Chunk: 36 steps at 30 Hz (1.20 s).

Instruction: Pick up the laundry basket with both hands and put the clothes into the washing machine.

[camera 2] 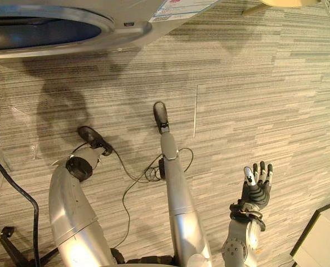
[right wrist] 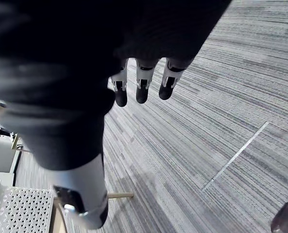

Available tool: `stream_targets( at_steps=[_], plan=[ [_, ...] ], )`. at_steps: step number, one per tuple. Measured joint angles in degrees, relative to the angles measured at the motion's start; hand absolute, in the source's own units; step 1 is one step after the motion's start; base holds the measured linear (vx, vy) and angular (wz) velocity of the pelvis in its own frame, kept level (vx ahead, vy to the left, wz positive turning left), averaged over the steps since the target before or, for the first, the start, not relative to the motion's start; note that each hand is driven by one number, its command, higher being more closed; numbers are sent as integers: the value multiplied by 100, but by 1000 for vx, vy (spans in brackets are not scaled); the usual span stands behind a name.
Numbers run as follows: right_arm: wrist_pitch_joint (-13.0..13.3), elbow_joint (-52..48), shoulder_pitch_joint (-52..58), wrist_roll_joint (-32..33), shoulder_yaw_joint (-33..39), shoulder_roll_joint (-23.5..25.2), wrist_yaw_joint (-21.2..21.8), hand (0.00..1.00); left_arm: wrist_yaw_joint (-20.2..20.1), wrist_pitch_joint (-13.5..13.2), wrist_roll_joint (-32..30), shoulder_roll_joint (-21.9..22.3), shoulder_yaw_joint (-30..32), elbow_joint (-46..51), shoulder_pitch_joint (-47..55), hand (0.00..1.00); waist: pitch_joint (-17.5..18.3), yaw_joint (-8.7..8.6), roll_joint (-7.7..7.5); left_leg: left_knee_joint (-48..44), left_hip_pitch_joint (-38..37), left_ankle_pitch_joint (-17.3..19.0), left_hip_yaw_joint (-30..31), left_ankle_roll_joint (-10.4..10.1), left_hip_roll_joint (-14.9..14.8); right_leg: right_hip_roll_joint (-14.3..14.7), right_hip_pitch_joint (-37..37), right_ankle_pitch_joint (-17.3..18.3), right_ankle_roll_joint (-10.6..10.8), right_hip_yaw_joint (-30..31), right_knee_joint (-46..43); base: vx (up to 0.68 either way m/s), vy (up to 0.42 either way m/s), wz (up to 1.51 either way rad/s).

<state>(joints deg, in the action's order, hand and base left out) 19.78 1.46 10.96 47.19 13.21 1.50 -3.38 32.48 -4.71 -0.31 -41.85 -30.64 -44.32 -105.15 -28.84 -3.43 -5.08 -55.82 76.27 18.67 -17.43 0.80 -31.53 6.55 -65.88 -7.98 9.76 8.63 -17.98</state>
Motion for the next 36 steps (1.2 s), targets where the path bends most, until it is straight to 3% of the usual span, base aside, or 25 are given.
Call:
stream_targets(
  at_steps=[4,7,9,12,17,23,28,32,35,36],
  plan=[
    [0,1,14,0,-36,7,-1,0,-30,7,-39,6,186,15,5,0,0,-65,0,64,10,-57,13,42,62,-52,0,-4,-6,-43,15,20,11,9],
    [-1,32,19,0,-36,11,0,0,-347,51,-39,8,212,52,41,0,0,-49,0,71,54,-93,78,56,69,-48,0,-12,-15,-93,22,22,12,4],
    [-27,89,20,2,-37,19,12,0,-1094,64,-32,10,210,46,46,0,0,-27,1,92,98,-118,146,23,81,-49,9,-28,-35,-158,58,20,10,7],
    [-149,207,75,13,-117,28,114,0,-1505,200,-37,131,200,-129,54,0,0,62,2,149,111,-161,209,-2,95,-52,80,-70,-83,-237,176,23,13,7],
    [-250,215,119,58,-408,31,178,0,-1698,330,-178,118,346,-364,274,0,22,139,47,173,129,-190,372,-16,86,-22,275,-139,-115,-372,384,18,14,5],
    [-255,182,119,58,-509,32,233,0,-1790,450,-278,250,1161,-365,1049,0,23,216,49,176,33,-228,419,39,102,-25,432,-140,-118,-443,421,35,26,7],
    [-262,160,98,58,-689,32,228,0,-1815,449,-501,900,2223,-216,2237,0,24,305,51,363,-356,-290,401,-23,214,-93,740,-89,-177,-546,399,36,8,22],
    [-231,156,-220,55,-697,-23,106,0,-1463,432,-635,2010,3052,55,3958,0,68,364,130,737,-1020,-429,373,-107,496,-295,1112,235,-252,-626,67,31,-9,51],
    [-223,159,-449,43,-643,-19,-50,0,-1446,368,-511,2776,3106,359,5382,0,126,391,168,1030,-1651,-521,319,-170,709,-452,1473,550,-304,-669,-278,59,-16,58],
    [-212,185,-454,18,-583,-18,-125,0,-1444,262,-411,3108,3052,467,5980,0,301,431,204,1128,-1785,-554,319,-186,825,-483,1514,694,-321,-682,-450,113,3,66]
  ],
)
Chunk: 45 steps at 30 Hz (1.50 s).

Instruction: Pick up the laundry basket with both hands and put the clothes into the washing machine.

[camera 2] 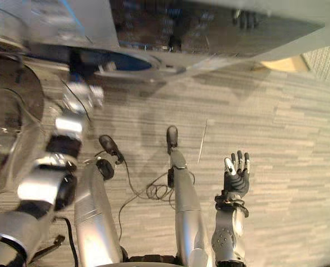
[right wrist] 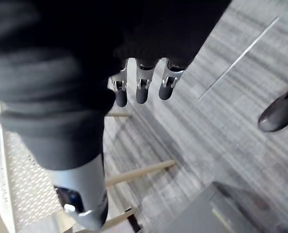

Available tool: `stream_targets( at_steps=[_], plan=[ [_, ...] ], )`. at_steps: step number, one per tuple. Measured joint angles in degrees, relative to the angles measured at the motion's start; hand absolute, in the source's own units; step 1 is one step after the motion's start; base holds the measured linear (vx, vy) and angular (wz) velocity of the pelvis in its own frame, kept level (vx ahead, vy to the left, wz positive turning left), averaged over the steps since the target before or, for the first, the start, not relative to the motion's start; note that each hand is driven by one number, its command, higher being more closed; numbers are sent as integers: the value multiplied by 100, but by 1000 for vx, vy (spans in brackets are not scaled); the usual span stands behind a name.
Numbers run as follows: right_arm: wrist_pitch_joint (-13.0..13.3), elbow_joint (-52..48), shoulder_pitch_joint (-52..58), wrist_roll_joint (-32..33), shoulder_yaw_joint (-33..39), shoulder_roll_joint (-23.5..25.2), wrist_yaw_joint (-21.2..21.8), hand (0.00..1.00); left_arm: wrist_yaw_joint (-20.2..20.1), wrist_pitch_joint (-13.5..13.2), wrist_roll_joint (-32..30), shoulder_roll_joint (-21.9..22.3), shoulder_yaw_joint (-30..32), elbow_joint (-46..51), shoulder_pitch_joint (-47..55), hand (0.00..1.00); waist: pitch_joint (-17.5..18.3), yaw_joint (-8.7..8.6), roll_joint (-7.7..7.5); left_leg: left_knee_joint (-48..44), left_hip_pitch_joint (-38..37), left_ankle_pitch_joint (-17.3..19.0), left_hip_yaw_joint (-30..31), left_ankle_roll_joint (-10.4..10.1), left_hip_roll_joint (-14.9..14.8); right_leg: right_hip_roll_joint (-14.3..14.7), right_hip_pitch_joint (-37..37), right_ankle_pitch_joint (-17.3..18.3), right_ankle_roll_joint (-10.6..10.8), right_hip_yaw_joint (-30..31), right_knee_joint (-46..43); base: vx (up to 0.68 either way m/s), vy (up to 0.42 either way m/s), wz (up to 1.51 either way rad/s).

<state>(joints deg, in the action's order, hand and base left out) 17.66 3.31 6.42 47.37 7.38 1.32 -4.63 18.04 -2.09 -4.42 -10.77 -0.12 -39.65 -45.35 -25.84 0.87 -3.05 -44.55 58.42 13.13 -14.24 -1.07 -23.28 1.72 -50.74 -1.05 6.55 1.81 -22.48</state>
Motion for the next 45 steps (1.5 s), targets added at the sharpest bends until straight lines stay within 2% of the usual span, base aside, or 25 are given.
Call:
stream_targets(
  at_steps=[1,3,5,9,13,14,16,18,22,27,29,31,32,34,37,38,39,40,41,42,43,45],
  plan=[
    [0,117,-47,-35,84,35,-72,0,-10,-80,118,302,-24,135,609,0,158,5,32,83,-168,-34,3,-5,109,-90,60,160,-17,-3,-197,103,10,55],
    [0,318,-132,-63,162,52,-146,0,-15,-165,239,543,-72,196,1111,0,194,10,38,180,-448,-48,9,-29,218,-177,232,333,-26,-21,-391,72,12,51],
    [-9,882,-196,-97,236,68,-285,0,-31,-262,342,878,-293,261,2078,0,425,34,61,381,-945,-82,19,-77,405,-317,581,601,-50,-50,-634,86,1,56],
    [-139,2051,-161,-134,493,84,-366,0,-271,-327,505,1118,-467,308,3239,0,808,46,163,924,-1971,-192,67,-150,732,-603,1472,907,-77,-216,-681,89,-34,52],
    [-396,3261,-121,-303,682,107,-387,0,-540,-354,618,1124,-304,-28,3657,0,1276,151,226,1602,-2881,-402,64,-228,921,-715,2316,937,-104,-364,-311,126,-83,31],
    [-559,3720,-115,-356,844,200,-394,0,-578,-352,619,1151,-91,-331,3759,0,1516,145,236,1891,-3216,-493,50,-269,983,-757,2609,944,-118,-427,-158,94,-56,19],
    [-666,4089,-71,-429,874,232,-387,0,-659,-344,609,1170,181,-685,3823,0,1700,133,256,2181,-3570,-585,42,-337,1035,-796,2926,955,-135,-495,-15,89,-49,16],
    [-807,4504,0,-622,919,265,-362,0,-752,-316,601,1193,588,-1181,4019,0,2065,121,239,2609,-4064,-727,-27,-415,1065,-780,3294,973,-166,-494,180,119,-67,0],
    [-889,5035,-49,-1042,1172,250,-267,0,-817,-187,445,1189,1228,-1693,4373,0,2394,86,199,3078,-4736,-878,-78,-594,1002,-592,3787,1059,-288,-496,308,80,-84,-6],
    [-928,5717,-253,-1284,1601,142,-244,0,-960,-90,385,1187,1554,-1957,4578,0,2496,11,222,2986,-4828,-906,-11,-650,846,-465,3966,1128,-419,-658,374,23,-76,4],
    [-929,5942,-285,-1315,1710,17,-231,0,-1052,-96,390,1200,1544,-2065,4555,0,2491,13,226,2745,-4762,-717,152,-635,904,-476,4043,1111,-427,-659,472,-10,7,5],
    [-936,6138,-258,-1336,1704,-117,-171,0,-1067,-93,403,1202,1535,-2182,4534,0,2534,12,279,2644,-4772,-470,689,-626,1200,-495,4141,1085,-388,-574,585,29,121,-14],
    [-943,6230,-262,-1396,1700,-225,-129,0,-1082,-96,408,1197,1536,-2218,4543,0,2563,19,303,2717,-4843,-353,958,-506,1453,-551,4178,1015,-309,-378,700,31,172,-36],
    [-963,6292,-328,-1429,1688,-222,-119,0,-1158,-100,405,1181,1546,-2388,4523,0,2579,7,327,2771,-4903,-331,915,-370,1596,-591,4246,914,-218,-97,864,48,198,-38],
    [-1048,6297,-395,-1542,1664,-143,-55,0,-1192,-94,388,1079,1547,-2401,4533,0,2599,20,233,2773,-5098,-251,627,-260,1668,-615,4293,883,-227,332,868,64,163,-45],
    [-1063,6292,-403,-1613,1546,-131,-29,0,-1244,-85,346,1051,1523,-2413,4539,0,2613,-13,171,2820,-5206,-211,580,-215,1740,-691,4328,930,-154,371,822,55,87,-12],
    [-1075,6270,-390,-1648,1451,-100,-19,0,-1288,-86,293,1045,1376,-2403,4513,0,2573,-14,108,2798,-5295,-109,571,-189,1830,-818,4344,1045,-2,334,656,60,89,1],
    [-1080,6243,-384,-1648,1453,-52,-19,0,-1300,-86,229,1042,1280,-2393,4482,0,2542,-17,93,2737,-5325,-28,579,-131,1861,-863,4338,1105,32,314,481,40,59,7],
    [-1106,5924,-325,-1653,1313,-63,-15,0,-1307,-69,139,1097,1089,-2368,4409,0,2421,-4,193,2418,-5356,199,572,-57,1802,-829,3833,1101,9,363,-907,47,64,5],
    [-1109,5732,-280,-1655,1127,-116,-8,0,-1305,-54,90,1111,965,-2341,4432,0,2374,-32,249,2182,-5458,315,564,-45,1759,-782,3403,933,-170,534,-1913,49,38,1],
    [-1113,5663,-248,-1655,1045,-129,-9,0,-1307,-48,73,1104,951,-2332,4429,0,2350,-37,284,2093,-5483,366,546,-40,1715,-755,3305,858,-251,591,-2205,66,14,4],
    [-1141,5620,-211,-1658,952,-133,-7,0,-1305,-36,23,1099,910,-2270,4427,0,2373,-22,216,2003,-5535,472,545,-114,1612,-736,2994,894,-451,653,-2839,76,-75,2]
  ],
)
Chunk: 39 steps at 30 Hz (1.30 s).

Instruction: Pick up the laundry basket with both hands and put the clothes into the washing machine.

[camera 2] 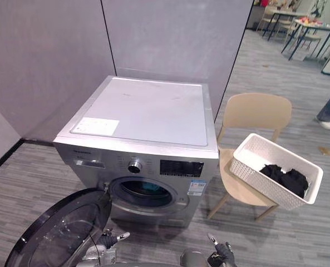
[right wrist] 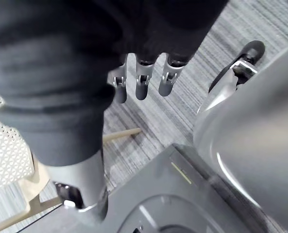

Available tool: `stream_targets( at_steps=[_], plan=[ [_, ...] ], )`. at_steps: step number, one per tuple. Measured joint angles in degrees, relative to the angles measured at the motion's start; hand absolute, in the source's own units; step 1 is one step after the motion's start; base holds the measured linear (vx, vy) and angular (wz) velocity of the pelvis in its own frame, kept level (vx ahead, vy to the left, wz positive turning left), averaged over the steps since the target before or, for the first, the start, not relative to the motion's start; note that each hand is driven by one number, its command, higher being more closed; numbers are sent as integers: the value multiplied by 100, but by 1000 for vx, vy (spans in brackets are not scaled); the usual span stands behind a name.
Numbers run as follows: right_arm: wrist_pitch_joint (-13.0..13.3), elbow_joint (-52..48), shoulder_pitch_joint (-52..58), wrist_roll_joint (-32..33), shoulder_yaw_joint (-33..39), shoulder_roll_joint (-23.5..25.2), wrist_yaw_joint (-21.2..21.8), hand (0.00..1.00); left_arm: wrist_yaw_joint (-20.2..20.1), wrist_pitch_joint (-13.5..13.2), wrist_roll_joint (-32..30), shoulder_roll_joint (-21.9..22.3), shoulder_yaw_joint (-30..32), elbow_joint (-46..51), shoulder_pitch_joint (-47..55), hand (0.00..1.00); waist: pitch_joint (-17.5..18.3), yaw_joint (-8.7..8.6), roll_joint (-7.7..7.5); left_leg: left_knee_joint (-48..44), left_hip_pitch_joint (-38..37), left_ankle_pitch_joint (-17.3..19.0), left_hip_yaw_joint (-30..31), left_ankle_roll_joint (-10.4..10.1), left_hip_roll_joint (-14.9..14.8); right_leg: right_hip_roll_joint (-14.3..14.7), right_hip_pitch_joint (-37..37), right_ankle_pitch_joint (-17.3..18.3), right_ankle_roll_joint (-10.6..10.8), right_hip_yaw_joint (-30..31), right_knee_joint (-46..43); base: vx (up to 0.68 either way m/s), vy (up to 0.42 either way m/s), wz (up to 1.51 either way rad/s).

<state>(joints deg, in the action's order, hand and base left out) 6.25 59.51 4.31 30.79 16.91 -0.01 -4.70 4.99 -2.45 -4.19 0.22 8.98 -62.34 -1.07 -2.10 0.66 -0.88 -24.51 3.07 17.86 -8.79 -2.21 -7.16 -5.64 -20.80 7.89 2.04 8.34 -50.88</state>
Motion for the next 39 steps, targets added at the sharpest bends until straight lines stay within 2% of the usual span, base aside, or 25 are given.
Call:
stream_targets(
  at_steps=[3,6,7,8,9,10,11,12,13,14,15,16,17,18,19,20,22,23,24,25,27,30,32,37,39],
  plan=[
    [-8,-48,43,4,11,-44,-7,0,2,16,4,12,-55,-5,5,0,-13,-8,50,43,-85,-13,45,-183,-216,-104,-269,55,-52,265,89,144,-168,1],
    [-50,-23,241,-3,7,-30,-11,0,3,-3,5,7,-186,0,32,0,40,-18,-57,280,-349,-122,111,-434,-288,-547,130,-101,-80,721,1307,149,-304,16],
    [-78,13,319,-22,28,-38,-9,0,0,-9,-10,40,-234,-6,51,0,96,-84,-49,393,-443,-141,253,-672,-388,-586,407,152,386,780,1682,217,-575,28],
    [-123,101,373,-108,129,-84,-8,0,-2,-41,-68,97,-236,-12,116,0,206,-141,44,664,-490,-226,403,-853,-590,-412,529,424,722,659,1862,169,-508,22],
    [-132,140,374,-149,163,-117,-8,0,-7,-49,-114,136,-251,-34,144,0,271,-153,154,795,-505,-305,436,-976,-694,-337,539,550,887,562,1958,150,-492,8],
    [-149,256,322,-206,311,-203,-5,0,-14,-62,-156,207,-283,-129,164,0,267,-163,317,948,-540,-425,526,-1094,-821,-218,517,733,964,387,1931,107,-451,24],
    [-184,409,285,-225,500,-306,-12,0,-47,-56,-227,252,-341,-272,136,0,232,-230,373,1116,-614,-776,729,-1149,-885,-118,514,882,830,252,1661,102,-634,42],
    [-236,609,352,-259,521,-430,-8,0,-89,-66,-254,243,-371,-307,165,0,227,-270,354,1235,-711,-1224,903,-1212,-967,-3,594,1010,664,99,1466,47,-540,43],
    [-240,643,357,-283,521,-451,-8,0,-91,-65,-251,235,-365,-308,169,0,226,-276,361,1233,-712,-1300,934,-1237,-1003,40,624,1020,632,71,1455,24,-445,30],
    [-251,760,351,-371,523,-501,-5,0,-95,-59,-237,206,-195,-343,176,0,220,-288,380,1183,-650,-1537,1047,-1187,-1188,215,707,1025,465,-50,1458,-22,-289,19],
    [-233,831,351,-392,566,-497,-2,0,-92,-57,-26,167,-15,-347,209,0,222,-310,368,1106,-568,-1759,1031,-978,-1379,387,777,1038,316,-170,1521,-55,-319,26],
    [-230,870,356,-392,619,-490,-2,0,-90,-57,38,149,74,-346,207,0,220,-326,356,1046,-501,-1862,995,-821,-1463,435,826,1027,270,-265,1579,-65,-300,46],
    [-223,943,394,-386,802,-456,-3,0,-101,-50,168,74,81,-348,201,0,208,-369,283,868,-341,-2030,765,-412,-1601,500,933,1014,113,-464,1732,-119,-329,61],
    [-198,994,429,-382,952,-436,-7,0,-111,-52,217,34,130,-344,189,0,193,-369,227,260,-138,-1714,437,-90,-1577,533,1053,946,-37,-584,1890,-104,-240,57],
    [-168,1017,433,-374,1029,-464,-8,0,-109,-55,218,32,198,-341,192,0,191,-364,231,-82,-50,-1450,325,-142,-1498,553,1111,892,-105,-636,1994,-135,-200,28],
    [-110,1101,433,-363,1033,-518,-6,0,-107,-57,237,12,244,-311,219,0,196,-331,224,-568,44,-922,305,-360,-1164,574,1169,784,-159,-672,2157,-79,-50,-1],
    [-97,1108,428,-363,1025,-506,-2,0,-108,-61,240,-12,240,-294,233,0,195,-295,226,-750,42,-388,307,-593,-643,631,1183,573,-228,-672,2458,-84,6,-12],
    [-104,1108,417,-363,1024,-481,-2,0,-110,-54,244,-34,238,-300,235,0,192,-301,230,-669,8,-219,310,-577,-459,665,1188,468,-241,-667,2623,-55,46,-10],
    [-117,1107,417,-363,1024,-440,2,0,-114,-49,244,-70,239,-330,235,0,176,-303,221,-298,-129,-108,259,-441,-352,718,1178,396,-207,-621,2745,-73,65,-10],
    [-125,1113,399,-340,1023,-362,4,0,-122,-50,249,-99,239,-343,227,0,131,-295,256,137,-270,-43,269,-546,-252,751,1147,301,-134,-465,2747,-67,47,-15],
    [-138,1105,388,-310,980,-312,73,0,-122,-52,249,-144,233,-359,230,0,146,-297,177,489,-421,-160,171,-468,-146,724,1195,133,-32,-282,2992,-43,61,-25],
    [-108,1062,394,-281,869,-240,140,0,-118,-50,236,-179,181,-567,227,0,225,-306,233,902,-476,-311,97,-419,-102,710,1337,-298,37,-135,3716,24,104,-27],
    [-106,1059,390,-184,722,-228,159,0,-119,-40,184,-296,111,-579,220,0,269,-320,144,1282,-502,-518,93,-394,31,645,1338,-537,107,-41,4003,76,81,-14],
    [-110,1021,408,-218,632,-205,213,0,-119,-42,121,-474,-60,-697,178,0,104,-399,-53,1563,-670,-663,-93,-306,150,659,1042,-457,191,123,3638,100,25,-22],
    [-94,795,308,-219,441,-196,213,0,-118,-35,88,-479,-64,-695,-3,0,-205,-365,-130,1582,-832,-660,-298,-301,177,683,815,-425,228,136,3007,-11,-15,-47]
  ],
)
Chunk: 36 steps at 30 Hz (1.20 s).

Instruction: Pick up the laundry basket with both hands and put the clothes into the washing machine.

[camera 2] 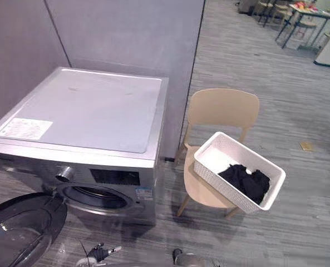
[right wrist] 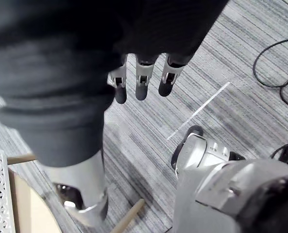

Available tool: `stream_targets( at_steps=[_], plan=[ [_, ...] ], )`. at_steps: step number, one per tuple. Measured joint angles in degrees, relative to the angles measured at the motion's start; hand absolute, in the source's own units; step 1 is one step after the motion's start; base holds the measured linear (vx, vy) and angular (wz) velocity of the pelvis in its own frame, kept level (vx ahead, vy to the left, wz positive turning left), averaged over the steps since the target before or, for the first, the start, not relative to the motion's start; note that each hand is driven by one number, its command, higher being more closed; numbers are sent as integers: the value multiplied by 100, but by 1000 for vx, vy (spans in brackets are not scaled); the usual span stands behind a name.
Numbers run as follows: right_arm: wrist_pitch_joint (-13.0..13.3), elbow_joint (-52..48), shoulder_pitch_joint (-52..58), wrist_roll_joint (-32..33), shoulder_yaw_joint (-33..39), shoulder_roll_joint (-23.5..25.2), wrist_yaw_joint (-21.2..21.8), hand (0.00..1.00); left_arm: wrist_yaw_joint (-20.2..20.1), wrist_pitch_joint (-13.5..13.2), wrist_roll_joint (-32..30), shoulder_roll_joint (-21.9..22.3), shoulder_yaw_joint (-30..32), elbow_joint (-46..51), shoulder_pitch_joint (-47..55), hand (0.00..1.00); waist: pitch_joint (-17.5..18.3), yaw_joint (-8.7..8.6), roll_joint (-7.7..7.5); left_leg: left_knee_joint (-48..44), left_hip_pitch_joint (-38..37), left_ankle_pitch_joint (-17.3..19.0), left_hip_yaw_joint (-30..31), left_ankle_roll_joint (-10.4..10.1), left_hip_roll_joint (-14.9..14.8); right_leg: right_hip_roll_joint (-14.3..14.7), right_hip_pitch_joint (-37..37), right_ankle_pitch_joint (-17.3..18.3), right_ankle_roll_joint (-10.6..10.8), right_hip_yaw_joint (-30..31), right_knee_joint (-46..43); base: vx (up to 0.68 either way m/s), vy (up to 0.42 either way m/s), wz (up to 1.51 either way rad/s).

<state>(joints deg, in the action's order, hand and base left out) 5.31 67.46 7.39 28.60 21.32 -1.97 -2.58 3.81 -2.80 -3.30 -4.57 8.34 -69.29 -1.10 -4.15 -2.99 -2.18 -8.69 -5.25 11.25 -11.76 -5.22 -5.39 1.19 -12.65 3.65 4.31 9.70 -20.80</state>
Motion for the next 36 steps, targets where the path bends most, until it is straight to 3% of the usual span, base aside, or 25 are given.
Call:
stream_targets(
  at_steps=[2,4,5,8,10,11,12,13,14,15,18,24,27,29,31,34,36],
  plan=[
    [6,-116,-1,0,-87,49,-2,0,0,3,-65,33,8,36,-29,0,-53,12,-57,51,-135,10,-183,17,26,-15,-155,48,-35,-3,-373,-54,-9,-43],
    [-1,-166,16,-6,-196,75,6,0,1,12,-129,123,27,148,-18,0,-113,24,23,75,-274,49,-367,98,-24,-25,-184,104,-41,31,-548,-26,-36,-35],
    [-16,-354,79,-5,-186,110,1,0,1,11,-131,214,38,257,-30,0,-119,52,25,60,-347,65,-421,125,-44,-75,-384,294,-213,-25,-1065,-10,-70,-12],
    [-25,-534,279,-55,-188,113,2,0,6,9,-131,256,76,366,18,0,-116,86,53,3,-478,70,-416,114,-150,-566,-643,480,-254,-57,-2054,26,-104,-6],
    [-27,-603,324,-115,-186,133,-10,0,20,6,-131,251,75,456,98,0,-86,92,15,-22,-536,97,-473,-110,-315,-1054,-594,323,-220,-22,-1532,70,-243,-18],
    [-27,-600,364,-119,-168,159,-18,0,22,-5,-130,245,74,482,126,0,-70,90,-18,-23,-537,128,-483,-207,-351,-1160,-516,102,-229,-14,-1242,73,-334,-23],
    [-31,-571,429,-121,-121,203,-31,0,26,-25,-126,227,71,489,182,0,5,86,-56,-42,-559,210,-432,-351,-444,-1194,-305,176,326,82,-882,101,-382,-21],
    [-33,-564,434,-123,36,195,-30,0,28,-47,-109,225,70,467,231,0,105,81,-45,-24,-550,211,-394,-360,-579,-1079,-172,494,504,-13,-649,107,-369,-20],
    [-30,-526,406,-124,140,175,-23,0,18,-50,-100,263,53,415,206,0,84,81,50,-18,-557,199,-358,-365,-638,-987,-164,575,525,-58,-617,113,-320,-4],
    [-33,-428,383,-124,314,112,-9,0,6,-48,-88,383,28,378,176,0,34,48,152,16,-581,92,-193,-302,-751,-866,-158,645,482,-197,-727,98,-281,11],
    [-106,-73,402,-208,363,-205,9,0,7,-46,-86,427,87,337,236,0,142,63,318,57,-710,-271,-77,-620,-920,-693,-51,834,329,-331,-932,45,-258,13],
    [-98,77,367,-214,375,-320,9,0,14,-26,41,345,133,175,341,0,299,10,400,275,-613,-360,43,-768,-1388,-351,91,756,172,-664,-551,-90,-106,23],
    [-55,-8,311,-213,475,-308,-10,0,15,-28,43,327,102,175,365,0,336,-13,375,484,-554,-402,29,-791,-1327,-347,163,582,269,-614,-165,-81,24,2],
    [-72,-679,452,-214,472,-238,-85,0,17,-31,40,299,-7,182,366,0,419,-103,381,474,-339,-400,31,-794,-1203,-439,136,311,329,-503,148,-84,111,-4],
    [-71,-2175,703,-231,523,-210,-203,0,11,-35,25,265,-291,210,408,0,424,-249,377,492,-187,-398,7,-794,-1027,-581,122,-15,403,-362,521,-62,151,-9],
    [115,-4350,841,-601,922,-285,-429,0,0,-103,-217,234,-568,406,549,0,652,-263,443,565,201,-368,-115,-813,-883,-668,-169,-372,471,-173,1029,0,99,-24],
    [211,-5124,744,-1021,1140,-452,-525,0,-6,-165,-423,223,-615,407,551,0,648,-265,466,585,381,-442,-118,-745,-835,-721,-279,-586,477,-163,1213,43,44,-8]
  ],
)
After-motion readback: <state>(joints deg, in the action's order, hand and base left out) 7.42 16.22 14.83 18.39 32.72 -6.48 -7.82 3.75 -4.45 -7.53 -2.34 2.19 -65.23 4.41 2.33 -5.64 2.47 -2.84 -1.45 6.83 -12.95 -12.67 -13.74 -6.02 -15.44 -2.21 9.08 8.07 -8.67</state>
